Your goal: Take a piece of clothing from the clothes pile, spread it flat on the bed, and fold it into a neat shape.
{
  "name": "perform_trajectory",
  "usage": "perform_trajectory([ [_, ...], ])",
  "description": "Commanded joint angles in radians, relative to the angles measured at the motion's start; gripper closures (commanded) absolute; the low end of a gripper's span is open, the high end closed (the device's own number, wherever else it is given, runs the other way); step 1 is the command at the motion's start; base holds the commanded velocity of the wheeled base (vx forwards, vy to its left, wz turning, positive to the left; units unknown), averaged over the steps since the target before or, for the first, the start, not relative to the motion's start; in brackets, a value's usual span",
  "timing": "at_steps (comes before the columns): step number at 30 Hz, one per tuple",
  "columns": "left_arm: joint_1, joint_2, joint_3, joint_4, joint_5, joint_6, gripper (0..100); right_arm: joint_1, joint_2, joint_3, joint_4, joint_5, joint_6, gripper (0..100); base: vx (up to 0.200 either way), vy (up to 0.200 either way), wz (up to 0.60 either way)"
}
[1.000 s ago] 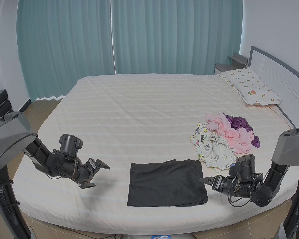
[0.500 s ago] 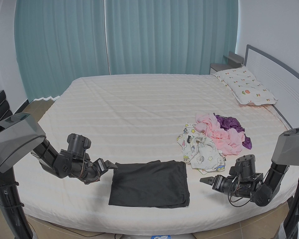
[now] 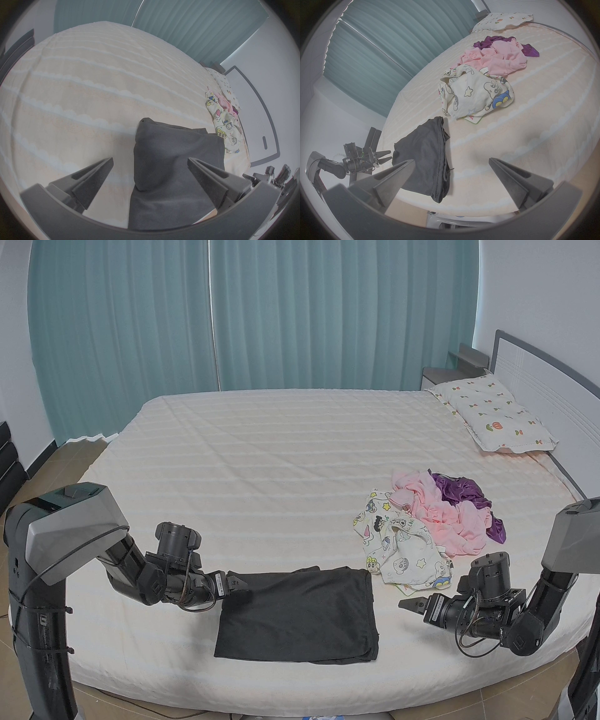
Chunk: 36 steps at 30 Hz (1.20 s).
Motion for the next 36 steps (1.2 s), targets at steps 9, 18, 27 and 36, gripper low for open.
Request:
perform_trajectory([
  [9,-0.049,0.063,-0.041,-0.001,-0.011,0.048,0,0.000,0.016,-0.004,-0.001,0.002,0.000,0,0.000,0.000,0.00],
  [18,-0.061,0.063,-0.039,0.001,-0.012,0.042,100,0.000,0.020,-0.004,-0.003,0.001,0.001,0,0.000,0.000,0.00],
  [27,-0.051,0.028,0.000,0.005,-0.008,0.032,100,-0.003,0.016,-0.003,-0.003,0.001,0.006,0,0.000,0.000,0.00],
  [36,-0.040,-0.036,0.054,0.004,-0.009,0.008,100,-0.003,0.013,-0.004,-0.003,0.001,0.009,0,0.000,0.000,0.00],
])
